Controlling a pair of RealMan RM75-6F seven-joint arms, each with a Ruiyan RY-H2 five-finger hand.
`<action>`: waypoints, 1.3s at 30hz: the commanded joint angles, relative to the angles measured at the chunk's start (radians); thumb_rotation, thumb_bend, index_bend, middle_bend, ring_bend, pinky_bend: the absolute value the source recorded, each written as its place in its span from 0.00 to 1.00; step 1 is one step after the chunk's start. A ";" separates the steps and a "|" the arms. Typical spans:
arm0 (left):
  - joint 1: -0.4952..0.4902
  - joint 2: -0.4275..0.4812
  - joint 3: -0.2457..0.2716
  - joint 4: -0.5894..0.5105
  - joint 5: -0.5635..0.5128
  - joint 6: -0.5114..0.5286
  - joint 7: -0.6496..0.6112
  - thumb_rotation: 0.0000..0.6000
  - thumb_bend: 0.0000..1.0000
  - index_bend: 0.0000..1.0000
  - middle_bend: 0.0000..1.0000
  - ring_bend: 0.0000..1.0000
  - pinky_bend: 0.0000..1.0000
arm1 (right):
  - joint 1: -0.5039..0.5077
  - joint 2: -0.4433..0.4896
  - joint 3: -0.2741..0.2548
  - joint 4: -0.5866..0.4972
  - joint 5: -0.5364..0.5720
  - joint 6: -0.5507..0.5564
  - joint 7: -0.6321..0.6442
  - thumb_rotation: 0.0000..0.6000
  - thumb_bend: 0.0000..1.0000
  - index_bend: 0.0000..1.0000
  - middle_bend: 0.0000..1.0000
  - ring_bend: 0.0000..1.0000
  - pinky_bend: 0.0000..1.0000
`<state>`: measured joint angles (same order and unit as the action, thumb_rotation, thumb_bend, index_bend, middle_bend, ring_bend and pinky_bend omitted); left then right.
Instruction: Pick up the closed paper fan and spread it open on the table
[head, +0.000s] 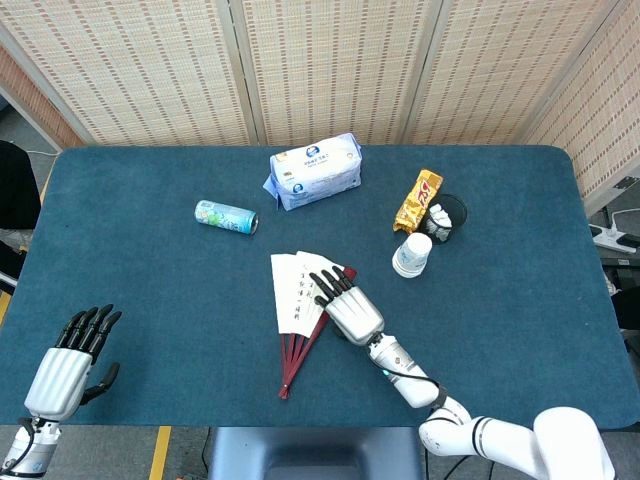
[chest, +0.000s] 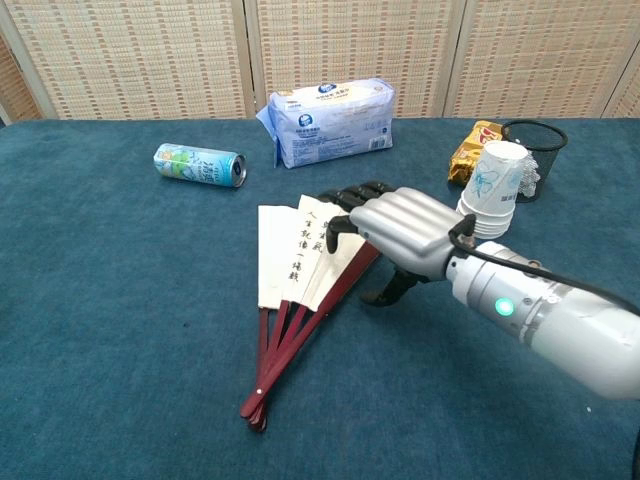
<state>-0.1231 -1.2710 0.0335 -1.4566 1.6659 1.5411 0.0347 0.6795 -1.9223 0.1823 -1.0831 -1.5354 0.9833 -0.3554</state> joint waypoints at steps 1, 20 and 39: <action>0.002 0.001 0.000 -0.002 0.001 0.004 -0.001 1.00 0.41 0.00 0.00 0.00 0.10 | 0.026 -0.051 -0.005 0.056 0.001 0.006 -0.017 1.00 0.26 0.40 0.00 0.00 0.00; -0.010 0.016 -0.024 0.004 -0.016 -0.001 -0.025 1.00 0.41 0.00 0.00 0.00 0.09 | 0.075 -0.198 0.012 0.247 0.061 0.035 -0.054 1.00 0.30 0.48 0.00 0.00 0.00; -0.028 0.001 -0.036 0.010 -0.008 -0.002 -0.058 1.00 0.42 0.00 0.00 0.00 0.12 | 0.110 0.059 0.098 -0.183 0.051 0.130 -0.113 1.00 0.57 0.72 0.11 0.00 0.02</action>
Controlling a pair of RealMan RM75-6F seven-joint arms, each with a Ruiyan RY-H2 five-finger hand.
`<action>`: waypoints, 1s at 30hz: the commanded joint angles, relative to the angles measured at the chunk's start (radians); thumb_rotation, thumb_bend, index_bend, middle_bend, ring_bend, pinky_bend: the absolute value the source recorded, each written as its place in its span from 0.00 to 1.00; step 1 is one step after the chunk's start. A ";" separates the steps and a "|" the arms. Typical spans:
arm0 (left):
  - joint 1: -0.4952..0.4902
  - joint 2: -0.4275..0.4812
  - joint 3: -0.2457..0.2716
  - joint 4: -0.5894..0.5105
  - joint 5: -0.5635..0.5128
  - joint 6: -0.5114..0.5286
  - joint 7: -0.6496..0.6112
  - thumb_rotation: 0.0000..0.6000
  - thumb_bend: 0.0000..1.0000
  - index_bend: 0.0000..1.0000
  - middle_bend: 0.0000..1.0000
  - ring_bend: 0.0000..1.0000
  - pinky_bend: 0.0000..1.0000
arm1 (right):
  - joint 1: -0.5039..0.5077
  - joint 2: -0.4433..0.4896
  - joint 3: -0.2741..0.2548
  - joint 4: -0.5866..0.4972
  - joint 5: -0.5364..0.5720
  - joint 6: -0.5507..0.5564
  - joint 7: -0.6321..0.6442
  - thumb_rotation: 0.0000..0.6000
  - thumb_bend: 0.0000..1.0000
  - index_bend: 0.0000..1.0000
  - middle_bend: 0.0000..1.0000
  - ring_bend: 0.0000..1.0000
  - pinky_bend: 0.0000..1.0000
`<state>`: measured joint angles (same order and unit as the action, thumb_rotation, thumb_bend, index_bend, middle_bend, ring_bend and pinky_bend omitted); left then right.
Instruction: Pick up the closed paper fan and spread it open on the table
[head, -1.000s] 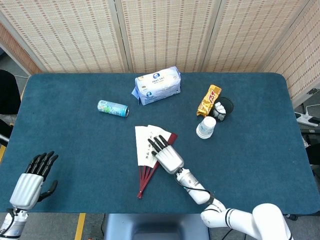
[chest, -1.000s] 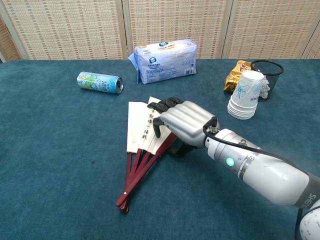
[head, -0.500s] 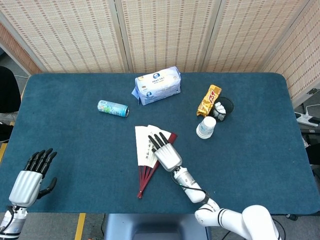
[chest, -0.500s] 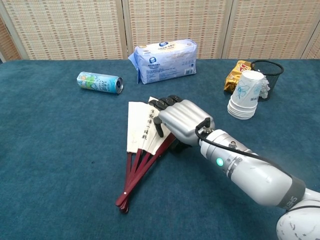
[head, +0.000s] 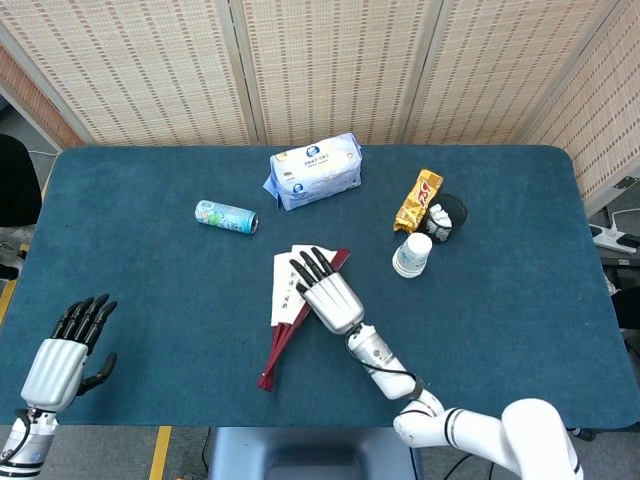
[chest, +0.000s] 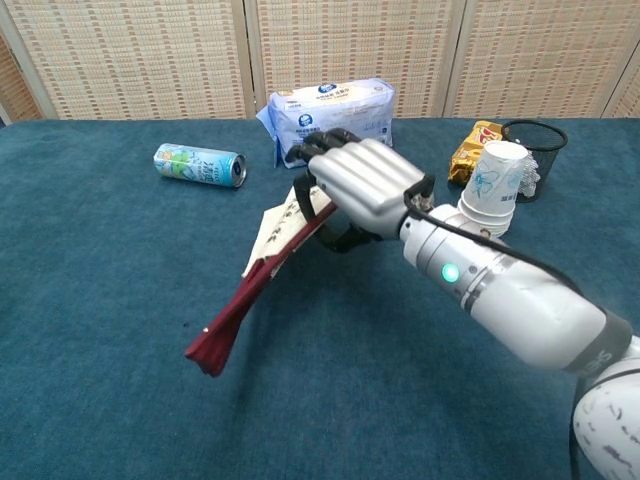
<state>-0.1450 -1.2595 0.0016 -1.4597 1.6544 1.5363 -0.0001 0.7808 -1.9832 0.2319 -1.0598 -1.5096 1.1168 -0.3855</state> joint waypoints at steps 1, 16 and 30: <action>-0.010 -0.018 -0.007 0.023 0.003 0.002 -0.042 1.00 0.42 0.01 0.01 0.00 0.13 | 0.009 0.145 0.062 -0.257 0.039 -0.010 -0.106 1.00 0.57 0.72 0.11 0.00 0.02; -0.101 -0.213 -0.048 0.194 -0.094 -0.148 -0.562 1.00 0.41 0.38 0.13 0.00 0.14 | 0.060 0.297 0.239 -0.740 0.400 -0.020 -0.373 1.00 0.57 0.73 0.12 0.00 0.03; -0.155 -0.265 -0.164 0.011 -0.321 -0.336 -0.858 1.00 0.38 0.19 0.01 0.00 0.11 | 0.203 0.170 0.297 -0.740 0.640 0.095 -0.437 1.00 0.57 0.73 0.12 0.00 0.03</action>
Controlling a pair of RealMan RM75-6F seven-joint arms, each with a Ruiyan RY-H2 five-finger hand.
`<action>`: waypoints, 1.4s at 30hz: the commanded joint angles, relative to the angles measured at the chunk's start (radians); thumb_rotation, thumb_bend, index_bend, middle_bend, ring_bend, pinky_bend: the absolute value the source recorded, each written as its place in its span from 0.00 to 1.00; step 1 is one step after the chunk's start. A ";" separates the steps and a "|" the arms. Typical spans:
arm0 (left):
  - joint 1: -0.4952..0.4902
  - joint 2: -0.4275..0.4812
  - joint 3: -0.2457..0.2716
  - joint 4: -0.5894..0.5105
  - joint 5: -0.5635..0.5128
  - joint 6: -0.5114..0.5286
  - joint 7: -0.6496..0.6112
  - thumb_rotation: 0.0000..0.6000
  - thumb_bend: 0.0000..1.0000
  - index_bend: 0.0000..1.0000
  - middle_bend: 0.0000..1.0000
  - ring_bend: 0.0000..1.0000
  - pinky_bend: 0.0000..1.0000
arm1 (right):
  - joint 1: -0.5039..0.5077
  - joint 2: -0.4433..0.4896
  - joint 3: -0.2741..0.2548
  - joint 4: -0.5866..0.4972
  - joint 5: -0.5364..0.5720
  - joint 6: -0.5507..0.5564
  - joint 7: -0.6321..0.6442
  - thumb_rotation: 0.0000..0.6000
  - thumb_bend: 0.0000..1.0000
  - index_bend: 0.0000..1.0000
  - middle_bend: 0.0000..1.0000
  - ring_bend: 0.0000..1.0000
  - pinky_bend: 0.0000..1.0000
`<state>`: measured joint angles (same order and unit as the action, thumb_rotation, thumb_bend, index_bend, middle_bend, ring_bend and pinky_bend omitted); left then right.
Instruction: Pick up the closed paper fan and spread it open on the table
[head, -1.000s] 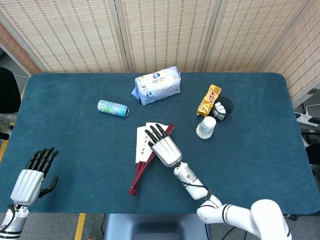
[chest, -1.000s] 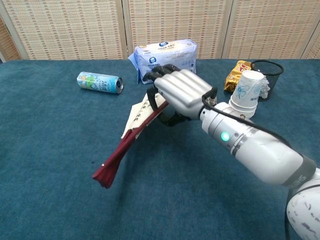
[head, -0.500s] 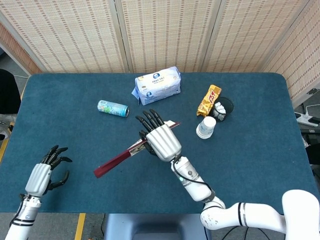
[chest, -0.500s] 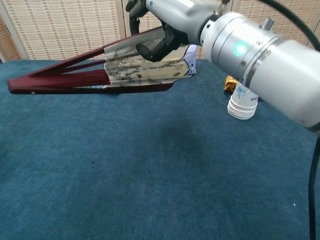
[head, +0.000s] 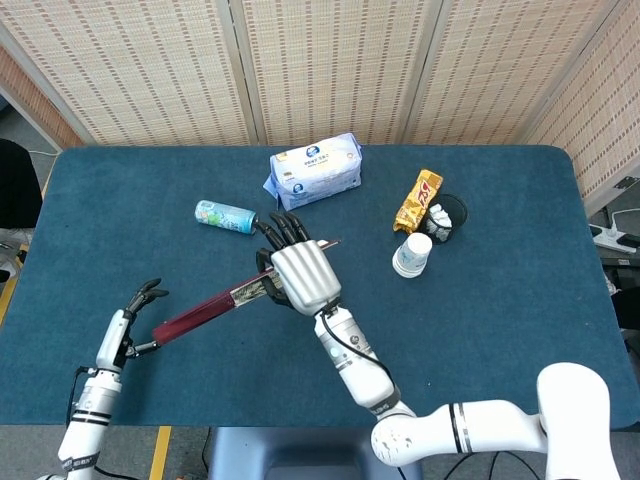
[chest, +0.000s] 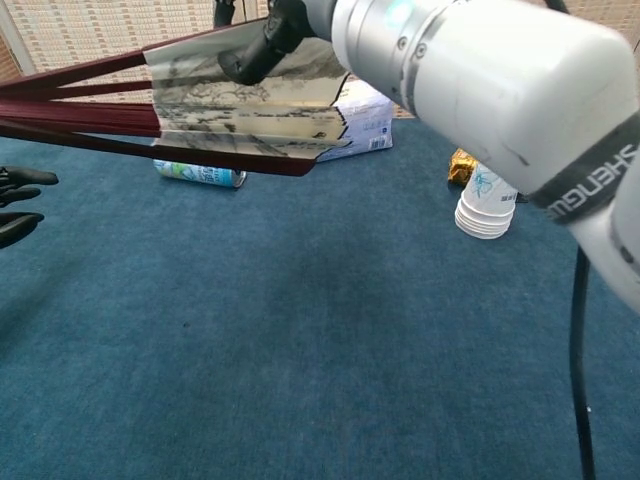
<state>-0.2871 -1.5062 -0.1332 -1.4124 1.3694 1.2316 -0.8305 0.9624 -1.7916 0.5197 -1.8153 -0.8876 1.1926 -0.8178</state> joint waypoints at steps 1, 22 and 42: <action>-0.013 -0.018 -0.034 -0.049 -0.043 -0.036 -0.039 1.00 0.38 0.18 0.01 0.00 0.11 | 0.030 -0.030 0.013 0.022 0.027 0.026 -0.005 1.00 0.57 0.73 0.12 0.00 0.03; -0.012 -0.060 -0.070 -0.174 -0.069 -0.031 -0.021 1.00 0.38 0.15 0.01 0.00 0.09 | 0.153 -0.172 0.042 0.150 0.100 0.126 0.034 1.00 0.60 0.73 0.12 0.00 0.03; -0.042 -0.120 -0.124 -0.127 -0.153 -0.092 0.010 1.00 0.38 0.03 0.00 0.00 0.09 | 0.209 -0.262 0.063 0.220 0.112 0.164 0.069 1.00 0.60 0.73 0.12 0.00 0.03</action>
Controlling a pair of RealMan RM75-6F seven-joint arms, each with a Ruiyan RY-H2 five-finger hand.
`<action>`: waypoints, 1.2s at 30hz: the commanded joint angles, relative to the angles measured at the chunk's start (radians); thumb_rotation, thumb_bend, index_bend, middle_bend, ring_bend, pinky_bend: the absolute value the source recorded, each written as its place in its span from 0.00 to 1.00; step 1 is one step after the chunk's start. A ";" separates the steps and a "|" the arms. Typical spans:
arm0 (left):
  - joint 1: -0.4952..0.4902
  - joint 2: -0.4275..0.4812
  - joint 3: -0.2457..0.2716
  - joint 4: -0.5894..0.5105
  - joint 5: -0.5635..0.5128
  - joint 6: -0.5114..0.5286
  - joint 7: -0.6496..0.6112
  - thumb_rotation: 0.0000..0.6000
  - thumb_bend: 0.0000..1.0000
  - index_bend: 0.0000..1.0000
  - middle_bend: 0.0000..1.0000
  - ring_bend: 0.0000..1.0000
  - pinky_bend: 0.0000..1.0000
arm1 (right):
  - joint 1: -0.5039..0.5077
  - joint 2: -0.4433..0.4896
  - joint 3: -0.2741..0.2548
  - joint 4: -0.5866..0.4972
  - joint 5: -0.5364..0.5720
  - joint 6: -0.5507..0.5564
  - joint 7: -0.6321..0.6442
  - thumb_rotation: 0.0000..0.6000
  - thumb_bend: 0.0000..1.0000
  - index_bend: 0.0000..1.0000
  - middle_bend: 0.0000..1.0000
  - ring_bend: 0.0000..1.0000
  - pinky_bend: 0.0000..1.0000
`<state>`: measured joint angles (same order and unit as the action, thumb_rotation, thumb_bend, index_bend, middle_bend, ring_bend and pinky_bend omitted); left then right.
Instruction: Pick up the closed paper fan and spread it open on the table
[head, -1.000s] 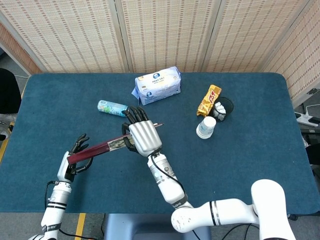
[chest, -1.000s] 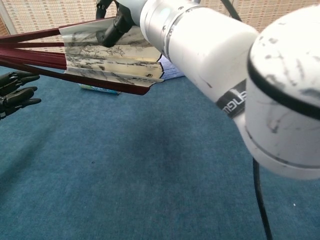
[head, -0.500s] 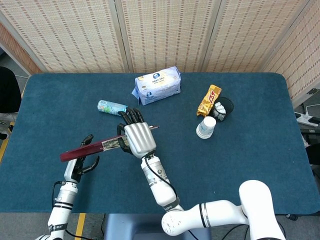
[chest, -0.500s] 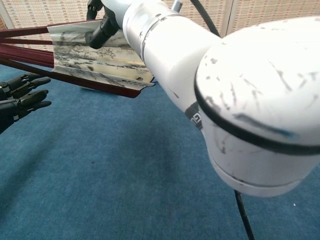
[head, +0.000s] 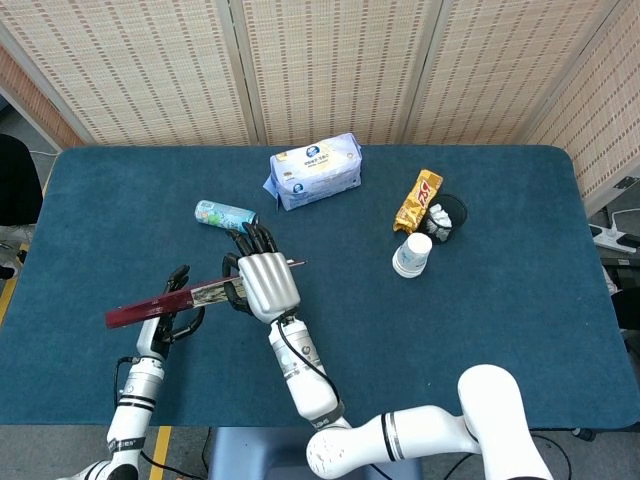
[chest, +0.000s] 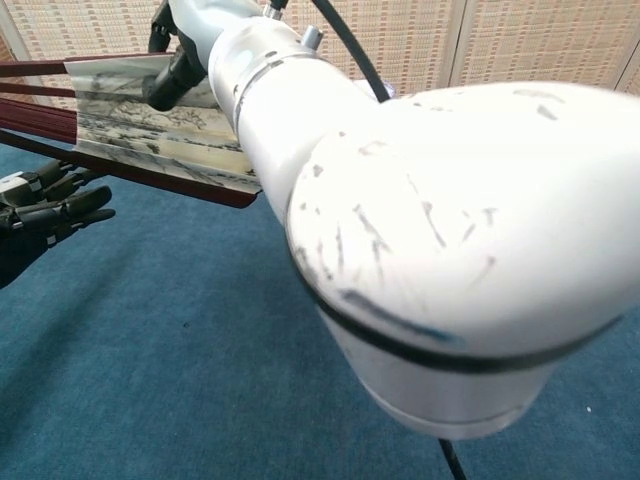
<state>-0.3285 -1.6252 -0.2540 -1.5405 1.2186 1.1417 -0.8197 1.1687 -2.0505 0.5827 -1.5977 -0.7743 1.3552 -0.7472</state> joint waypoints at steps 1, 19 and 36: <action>-0.001 -0.002 -0.006 0.001 -0.006 -0.004 -0.004 1.00 0.38 0.02 0.00 0.00 0.09 | 0.004 -0.005 0.001 0.004 -0.002 0.003 -0.002 1.00 0.60 0.73 0.12 0.00 0.03; 0.010 0.032 0.000 -0.088 0.045 -0.006 -0.059 1.00 0.36 0.30 0.00 0.00 0.09 | 0.026 -0.057 0.011 0.086 -0.016 -0.005 0.027 1.00 0.60 0.73 0.12 0.00 0.03; 0.013 0.007 -0.031 -0.089 0.008 0.015 -0.037 1.00 0.54 0.64 0.07 0.00 0.10 | 0.015 -0.046 0.008 0.057 -0.021 0.002 0.016 1.00 0.60 0.73 0.12 0.00 0.03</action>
<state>-0.3169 -1.6171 -0.2835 -1.6289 1.2288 1.1540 -0.8570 1.1836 -2.0962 0.5911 -1.5408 -0.7953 1.3570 -0.7307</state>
